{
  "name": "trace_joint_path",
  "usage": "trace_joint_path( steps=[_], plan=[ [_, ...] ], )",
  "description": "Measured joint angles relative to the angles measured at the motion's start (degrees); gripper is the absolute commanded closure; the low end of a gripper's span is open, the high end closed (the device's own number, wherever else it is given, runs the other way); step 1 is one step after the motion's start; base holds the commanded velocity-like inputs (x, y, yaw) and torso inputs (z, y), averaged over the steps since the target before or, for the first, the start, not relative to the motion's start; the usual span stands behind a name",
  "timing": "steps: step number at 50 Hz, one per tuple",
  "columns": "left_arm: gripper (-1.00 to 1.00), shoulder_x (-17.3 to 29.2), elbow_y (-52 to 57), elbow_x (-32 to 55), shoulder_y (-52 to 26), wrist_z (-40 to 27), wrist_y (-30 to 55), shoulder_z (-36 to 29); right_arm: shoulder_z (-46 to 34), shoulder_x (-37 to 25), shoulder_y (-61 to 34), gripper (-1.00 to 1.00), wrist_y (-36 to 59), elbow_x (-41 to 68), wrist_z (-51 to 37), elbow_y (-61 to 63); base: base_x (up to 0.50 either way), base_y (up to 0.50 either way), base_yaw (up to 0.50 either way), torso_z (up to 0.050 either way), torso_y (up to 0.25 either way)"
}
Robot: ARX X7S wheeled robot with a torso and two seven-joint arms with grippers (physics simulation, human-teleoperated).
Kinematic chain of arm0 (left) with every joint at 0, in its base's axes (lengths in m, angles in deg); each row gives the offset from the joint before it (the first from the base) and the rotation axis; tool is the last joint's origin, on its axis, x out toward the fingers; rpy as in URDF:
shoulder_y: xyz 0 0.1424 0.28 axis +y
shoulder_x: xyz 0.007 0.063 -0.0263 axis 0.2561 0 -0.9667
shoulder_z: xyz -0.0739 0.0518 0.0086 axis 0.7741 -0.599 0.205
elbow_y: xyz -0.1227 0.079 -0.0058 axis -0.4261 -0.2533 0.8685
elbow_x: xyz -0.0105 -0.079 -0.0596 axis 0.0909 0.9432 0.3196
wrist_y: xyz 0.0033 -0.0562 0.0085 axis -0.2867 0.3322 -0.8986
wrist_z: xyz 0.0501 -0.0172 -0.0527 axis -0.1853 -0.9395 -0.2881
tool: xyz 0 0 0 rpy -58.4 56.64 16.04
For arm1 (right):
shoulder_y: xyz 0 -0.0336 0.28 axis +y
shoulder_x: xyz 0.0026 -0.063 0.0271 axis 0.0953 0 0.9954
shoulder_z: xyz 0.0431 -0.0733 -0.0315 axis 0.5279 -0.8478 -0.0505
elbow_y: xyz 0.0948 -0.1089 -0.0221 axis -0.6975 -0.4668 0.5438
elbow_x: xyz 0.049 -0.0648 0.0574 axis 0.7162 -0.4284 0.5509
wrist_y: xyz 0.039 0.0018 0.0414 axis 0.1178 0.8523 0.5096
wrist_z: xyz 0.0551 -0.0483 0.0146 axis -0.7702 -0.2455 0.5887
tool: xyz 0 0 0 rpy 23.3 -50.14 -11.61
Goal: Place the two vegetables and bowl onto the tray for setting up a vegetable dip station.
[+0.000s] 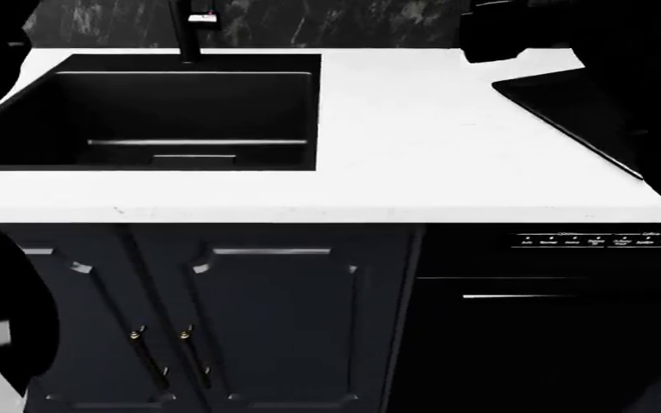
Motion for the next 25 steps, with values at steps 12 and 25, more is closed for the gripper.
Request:
trace_joint_path(
  steps=[12, 25],
  plan=[
    [-1.00, 2.3, -1.3, 19.4, -2.8, -13.5, -0.5, -0.4, -1.3, -1.3, -3.1, -1.00, 0.8, 3.8, -1.3, -0.8, 0.00, -0.50, 0.00, 0.000, 0.000],
    [-1.00, 3.6, -1.9, 25.9, -3.7, -17.8, -1.6, -1.3, -1.9, -2.0, -4.4, -1.00, 0.5, 4.7, -1.9, -0.8, 0.00, -0.50, 0.00, 0.000, 0.000]
  ],
)
